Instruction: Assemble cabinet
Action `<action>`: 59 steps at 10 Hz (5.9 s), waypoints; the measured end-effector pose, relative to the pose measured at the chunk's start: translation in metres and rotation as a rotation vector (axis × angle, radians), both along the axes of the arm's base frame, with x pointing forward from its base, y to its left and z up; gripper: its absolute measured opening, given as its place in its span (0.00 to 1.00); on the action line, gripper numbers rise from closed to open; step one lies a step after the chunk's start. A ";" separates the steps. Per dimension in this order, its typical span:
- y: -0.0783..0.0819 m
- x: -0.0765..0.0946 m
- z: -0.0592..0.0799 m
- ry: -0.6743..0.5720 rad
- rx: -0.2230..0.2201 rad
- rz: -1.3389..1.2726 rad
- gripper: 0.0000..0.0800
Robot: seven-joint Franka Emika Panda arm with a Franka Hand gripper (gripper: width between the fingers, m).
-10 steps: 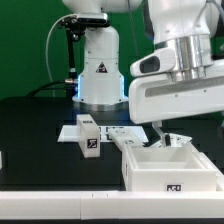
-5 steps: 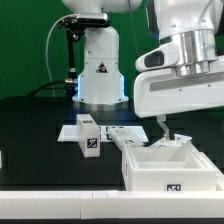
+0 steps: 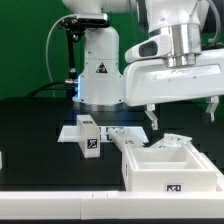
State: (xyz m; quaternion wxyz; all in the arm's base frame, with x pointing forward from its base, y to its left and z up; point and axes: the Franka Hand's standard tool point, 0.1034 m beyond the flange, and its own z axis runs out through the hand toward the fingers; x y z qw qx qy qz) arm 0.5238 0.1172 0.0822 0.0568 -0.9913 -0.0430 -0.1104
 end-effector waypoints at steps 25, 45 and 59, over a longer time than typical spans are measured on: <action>-0.067 -0.077 -0.028 0.544 0.135 -1.068 1.00; -0.075 -0.141 -0.068 0.459 0.049 -1.486 1.00; -0.039 -0.142 -0.032 0.546 0.051 -1.511 0.08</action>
Offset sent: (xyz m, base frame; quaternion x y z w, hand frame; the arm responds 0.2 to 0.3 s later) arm -0.0295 -0.0393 -0.0035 -0.0250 0.0050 0.1117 0.9934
